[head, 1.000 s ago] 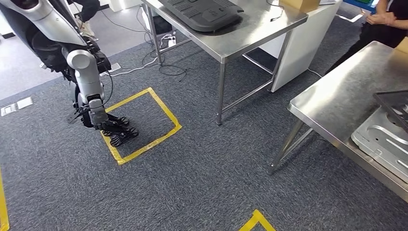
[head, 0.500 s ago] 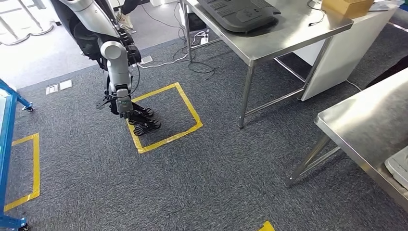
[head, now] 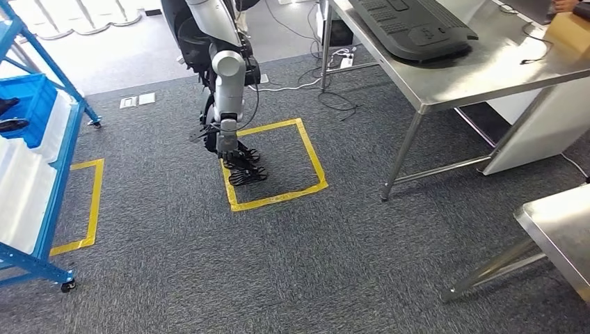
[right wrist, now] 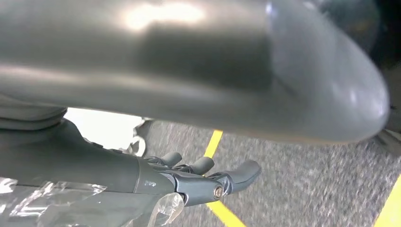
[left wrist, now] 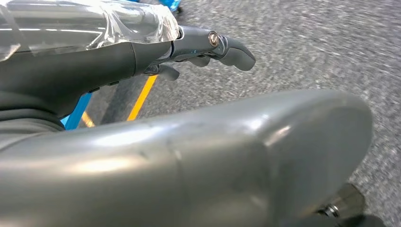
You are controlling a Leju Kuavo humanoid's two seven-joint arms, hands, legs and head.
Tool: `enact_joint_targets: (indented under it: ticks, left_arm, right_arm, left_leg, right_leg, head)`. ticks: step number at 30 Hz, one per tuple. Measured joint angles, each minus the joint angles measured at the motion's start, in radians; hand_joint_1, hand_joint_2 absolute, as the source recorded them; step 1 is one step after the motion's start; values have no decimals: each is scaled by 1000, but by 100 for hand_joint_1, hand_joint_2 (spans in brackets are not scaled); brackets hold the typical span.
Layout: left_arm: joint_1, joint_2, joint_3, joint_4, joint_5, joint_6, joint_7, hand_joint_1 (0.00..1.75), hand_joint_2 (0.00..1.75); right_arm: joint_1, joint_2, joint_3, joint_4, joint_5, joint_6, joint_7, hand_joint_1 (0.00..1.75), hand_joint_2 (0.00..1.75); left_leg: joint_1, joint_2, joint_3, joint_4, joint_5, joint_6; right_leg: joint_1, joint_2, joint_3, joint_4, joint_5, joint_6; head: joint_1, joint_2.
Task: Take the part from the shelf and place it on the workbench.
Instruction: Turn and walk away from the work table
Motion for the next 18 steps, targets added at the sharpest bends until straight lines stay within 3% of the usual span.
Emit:
enact_joint_targets:
  ticks: [1,3,5,7,9,11,12,13,14,16,18]
  left_arm:
    - [-2,0,0,0,-3,0,1,0,0]
    - [-5,1,0,0,-7,-1,3,0,0]
    - [-4,2,-1,0,-11,-2,4,0,0]
    - [-4,3,-1,0,-14,-4,6,0,0]
    - [-9,4,-1,0,-17,-6,8,0,0]
    - [-14,4,-2,0,-18,-7,13,0,0]
    - [-15,4,-3,0,-20,-8,15,0,0]
    - [-14,4,-4,0,-21,-8,17,0,0]
    - [-14,5,-5,0,-23,-9,17,0,0]
    - [-17,6,-6,0,-26,-9,17,0,0]
    - [-21,6,-7,0,-27,-9,17,0,0]
  right_arm:
    - [0,0,1,0,0,1,1,0,0]
    - [-1,0,2,0,1,2,2,0,0]
    - [-2,-1,5,0,2,3,4,0,0]
    - [-3,-1,10,0,3,5,6,0,0]
    - [-1,0,14,0,3,6,7,0,0]
    - [1,0,15,0,3,6,10,0,0]
    - [1,-1,16,0,3,6,12,0,0]
    - [1,-1,16,0,2,7,13,0,0]
    - [0,-1,16,0,2,7,14,0,0]
    - [-2,-1,16,0,1,8,14,0,0]
    - [-3,-1,17,0,1,9,13,0,0]
  left_leg:
    - [0,-14,-4,7,-3,-6]
    - [0,-37,-13,14,-5,-18]
    - [4,-47,-19,15,-3,-28]
    - [5,1,-38,54,-24,-35]
    - [3,62,-97,176,-83,-42]
    - [5,75,-165,310,-131,-44]
    - [6,77,-179,333,-132,-42]
    - [5,79,-169,313,-114,-39]
    - [2,87,-138,251,-81,-33]
    - [-13,133,-60,98,-22,-16]
    - [-27,161,-27,28,-6,-4]
  right_leg:
    - [-5,26,24,-58,24,-1]
    - [-8,57,44,-109,35,-10]
    - [-2,33,45,-111,36,-27]
    - [-1,6,48,-113,37,-41]
    - [4,-25,52,-113,34,-52]
    - [11,-58,55,-113,29,-57]
    - [13,-72,57,-113,27,-58]
    - [14,-86,60,-113,24,-58]
    - [16,-98,65,-113,21,-58]
    - [19,-119,74,-114,13,-55]
    - [20,-137,80,-115,5,-48]
  head:
    - [0,0]
    - [0,0]
    - [-1,0]
    - [-3,0]
    - [-6,0]
    - [-7,0]
    - [-7,0]
    - [-7,0]
    - [-7,0]
    - [-7,0]
    - [-7,0]
